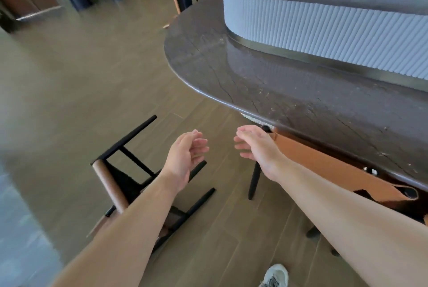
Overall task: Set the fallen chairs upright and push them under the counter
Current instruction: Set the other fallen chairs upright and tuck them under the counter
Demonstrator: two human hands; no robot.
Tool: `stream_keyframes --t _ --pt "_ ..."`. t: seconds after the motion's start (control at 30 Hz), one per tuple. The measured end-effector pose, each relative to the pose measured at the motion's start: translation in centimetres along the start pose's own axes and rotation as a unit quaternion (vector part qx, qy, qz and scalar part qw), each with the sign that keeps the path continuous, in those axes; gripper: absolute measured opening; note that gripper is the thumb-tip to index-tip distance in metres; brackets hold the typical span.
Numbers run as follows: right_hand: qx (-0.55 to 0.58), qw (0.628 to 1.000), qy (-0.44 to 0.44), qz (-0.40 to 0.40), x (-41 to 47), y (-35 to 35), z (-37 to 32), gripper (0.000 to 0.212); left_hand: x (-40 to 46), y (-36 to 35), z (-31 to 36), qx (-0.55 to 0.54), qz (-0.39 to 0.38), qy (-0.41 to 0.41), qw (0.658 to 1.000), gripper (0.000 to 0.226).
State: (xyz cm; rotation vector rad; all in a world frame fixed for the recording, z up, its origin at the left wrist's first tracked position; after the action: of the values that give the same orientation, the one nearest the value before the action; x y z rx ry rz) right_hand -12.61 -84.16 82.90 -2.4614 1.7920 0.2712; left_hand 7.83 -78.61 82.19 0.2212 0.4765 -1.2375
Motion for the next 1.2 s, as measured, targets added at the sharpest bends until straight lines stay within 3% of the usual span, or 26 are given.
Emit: stream_keyframes --t 0.37,0.57,0.73,0.9,1.2 --pt "-0.053 0.986 0.018 -0.158 -7.3 -30.1 -1.9 0.024 -13.3 31.2 -2.7 -0.127 0.155 -0.015 0.98 0.041" --pt "-0.073 0.971 0.023 -0.226 -12.4 -43.2 -2.3 0.027 -20.5 43.6 -4.5 -0.177 0.23 -0.035 0.956 0.034" --pt "-0.087 0.958 0.022 -0.272 -14.9 -49.9 -2.5 0.022 -24.9 49.3 -6.2 -0.201 0.272 -0.046 0.94 0.037" --pt "-0.098 0.944 0.02 -0.313 -15.5 -54.9 -2.1 0.02 -27.4 52.8 -7.6 -0.241 0.302 -0.059 0.921 0.023" --pt "-0.102 0.922 -0.017 -0.373 -13.1 -63.0 2.7 0.019 -27.2 59.2 -10.2 -0.269 0.359 -0.035 0.893 0.022"
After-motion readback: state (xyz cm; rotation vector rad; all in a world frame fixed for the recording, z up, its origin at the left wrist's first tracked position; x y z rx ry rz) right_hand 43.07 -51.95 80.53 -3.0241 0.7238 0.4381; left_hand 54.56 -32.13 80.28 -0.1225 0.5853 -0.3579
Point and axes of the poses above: each hand's wrist, its own x-axis towards the middle knuckle, its own y-axis out of the back of the hand, z = x × y, the point moved 6 cm from there along x, towards the middle knuckle, and after that the axes turned 7 degrees about y, right-handed, at the moved point
